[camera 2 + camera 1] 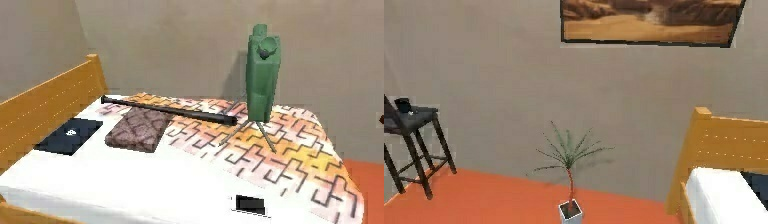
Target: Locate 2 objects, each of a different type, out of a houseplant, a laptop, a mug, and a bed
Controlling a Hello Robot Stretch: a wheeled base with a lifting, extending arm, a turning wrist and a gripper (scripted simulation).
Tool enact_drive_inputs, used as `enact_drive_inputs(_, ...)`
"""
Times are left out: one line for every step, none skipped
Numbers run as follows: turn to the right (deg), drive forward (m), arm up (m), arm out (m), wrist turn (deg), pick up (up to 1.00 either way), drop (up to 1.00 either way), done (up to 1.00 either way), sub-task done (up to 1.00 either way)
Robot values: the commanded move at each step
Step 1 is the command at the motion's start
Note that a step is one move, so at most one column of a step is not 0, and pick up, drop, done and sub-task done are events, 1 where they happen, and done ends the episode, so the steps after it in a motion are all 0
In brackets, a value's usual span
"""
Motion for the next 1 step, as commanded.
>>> enact_drive_inputs(0.0,0.0,0.0,0.0,0.0,0.0,0.0,1.0,0.0)
